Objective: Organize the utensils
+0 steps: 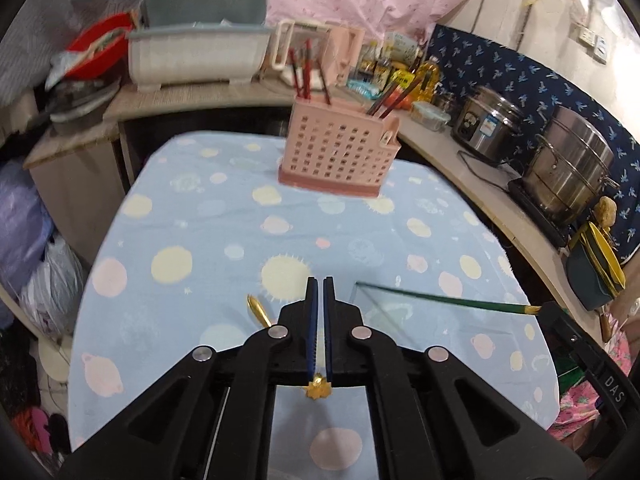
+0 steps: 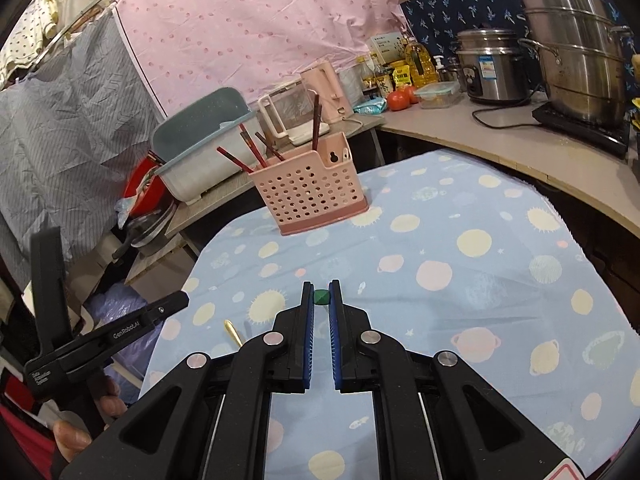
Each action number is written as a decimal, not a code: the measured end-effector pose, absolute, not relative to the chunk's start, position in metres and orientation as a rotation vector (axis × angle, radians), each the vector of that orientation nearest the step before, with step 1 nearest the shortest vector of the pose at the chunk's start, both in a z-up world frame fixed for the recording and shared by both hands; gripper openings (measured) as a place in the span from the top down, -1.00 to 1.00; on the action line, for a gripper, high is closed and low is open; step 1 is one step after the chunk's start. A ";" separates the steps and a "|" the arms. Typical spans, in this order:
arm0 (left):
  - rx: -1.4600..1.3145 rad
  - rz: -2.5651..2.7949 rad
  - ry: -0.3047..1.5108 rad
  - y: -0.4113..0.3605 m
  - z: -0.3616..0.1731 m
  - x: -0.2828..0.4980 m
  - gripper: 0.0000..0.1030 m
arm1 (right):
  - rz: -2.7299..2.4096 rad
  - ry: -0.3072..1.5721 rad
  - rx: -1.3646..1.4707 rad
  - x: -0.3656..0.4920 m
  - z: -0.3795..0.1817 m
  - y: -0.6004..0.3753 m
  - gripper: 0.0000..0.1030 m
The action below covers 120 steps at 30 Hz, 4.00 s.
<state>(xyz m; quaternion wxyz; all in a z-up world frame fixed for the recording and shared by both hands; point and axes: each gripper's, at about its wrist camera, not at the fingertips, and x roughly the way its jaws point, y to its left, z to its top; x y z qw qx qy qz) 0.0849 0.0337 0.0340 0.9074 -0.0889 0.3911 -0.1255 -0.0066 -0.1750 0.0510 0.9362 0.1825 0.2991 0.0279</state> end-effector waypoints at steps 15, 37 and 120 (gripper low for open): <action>-0.147 -0.253 1.024 0.007 -0.060 0.073 0.17 | 0.044 0.709 0.394 -0.002 0.014 -0.174 0.85; -0.134 -0.280 0.960 0.017 -0.034 0.059 0.51 | 0.069 0.708 0.387 -0.002 0.017 -0.168 0.85; -0.061 -0.413 0.951 -0.015 -0.029 0.084 0.90 | 0.061 0.703 0.410 0.011 0.021 -0.179 0.85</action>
